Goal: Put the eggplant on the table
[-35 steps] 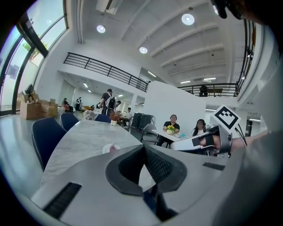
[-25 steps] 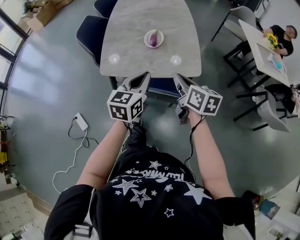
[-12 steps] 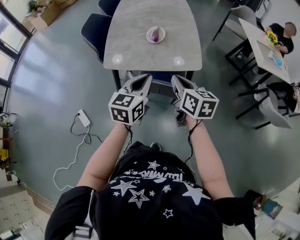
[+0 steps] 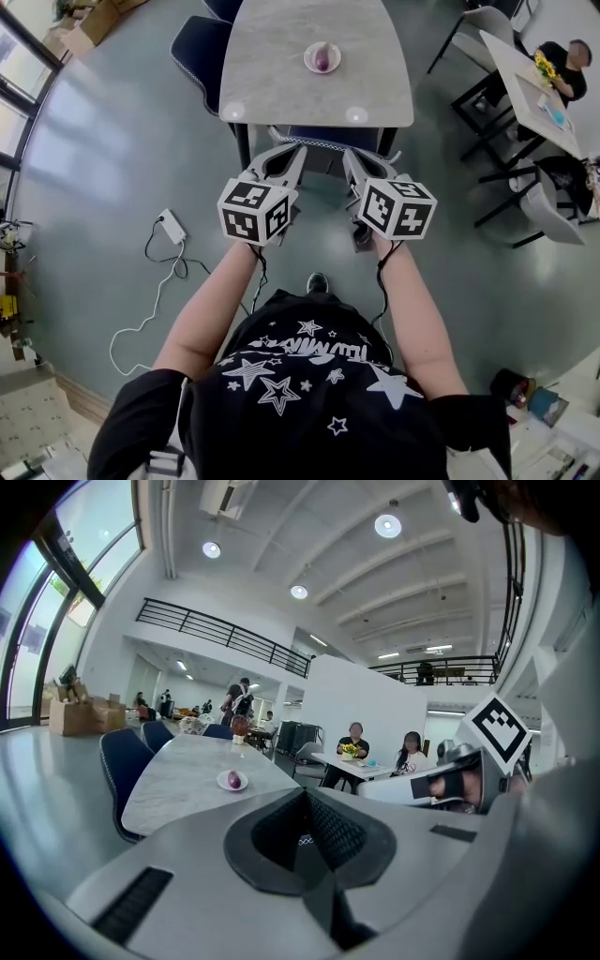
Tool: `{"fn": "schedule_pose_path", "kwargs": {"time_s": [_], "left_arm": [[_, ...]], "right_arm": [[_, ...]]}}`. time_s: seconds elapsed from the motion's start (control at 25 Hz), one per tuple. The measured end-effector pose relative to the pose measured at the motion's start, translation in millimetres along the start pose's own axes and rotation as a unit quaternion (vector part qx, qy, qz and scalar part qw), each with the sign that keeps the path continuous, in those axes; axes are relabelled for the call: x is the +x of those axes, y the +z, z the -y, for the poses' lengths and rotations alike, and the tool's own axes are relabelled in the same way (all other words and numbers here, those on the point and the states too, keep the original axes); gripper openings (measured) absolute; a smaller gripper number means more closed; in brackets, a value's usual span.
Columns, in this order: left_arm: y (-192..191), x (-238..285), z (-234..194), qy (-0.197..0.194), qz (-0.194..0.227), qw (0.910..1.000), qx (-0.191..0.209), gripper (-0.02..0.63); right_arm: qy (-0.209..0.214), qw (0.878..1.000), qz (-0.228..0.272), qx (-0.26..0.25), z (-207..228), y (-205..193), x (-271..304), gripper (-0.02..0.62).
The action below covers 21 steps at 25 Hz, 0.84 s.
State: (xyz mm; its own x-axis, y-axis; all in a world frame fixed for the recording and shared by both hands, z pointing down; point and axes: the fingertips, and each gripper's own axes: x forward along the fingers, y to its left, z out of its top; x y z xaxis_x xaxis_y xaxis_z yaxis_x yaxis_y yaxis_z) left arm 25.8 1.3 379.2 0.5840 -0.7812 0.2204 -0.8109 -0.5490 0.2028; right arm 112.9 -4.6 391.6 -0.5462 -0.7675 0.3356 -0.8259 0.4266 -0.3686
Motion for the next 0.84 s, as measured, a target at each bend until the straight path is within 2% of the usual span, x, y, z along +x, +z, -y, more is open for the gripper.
{"fn": "schedule_pose_path", "kwargs": {"time_s": [0.48,0.84], "left_arm": [[-8,-59,-6,0.003,0.011,0.9999,-0.005,0.008],[-9,-81,2,-0.004,0.015,0.9999,-0.007,0.008]], "right_arm": [[0.0,1.0,-0.003,-0.027,-55,-21,-11,0.006],[-0.016,0.999,0.002,-0.028,-66,-29,-32,0.006]]}}
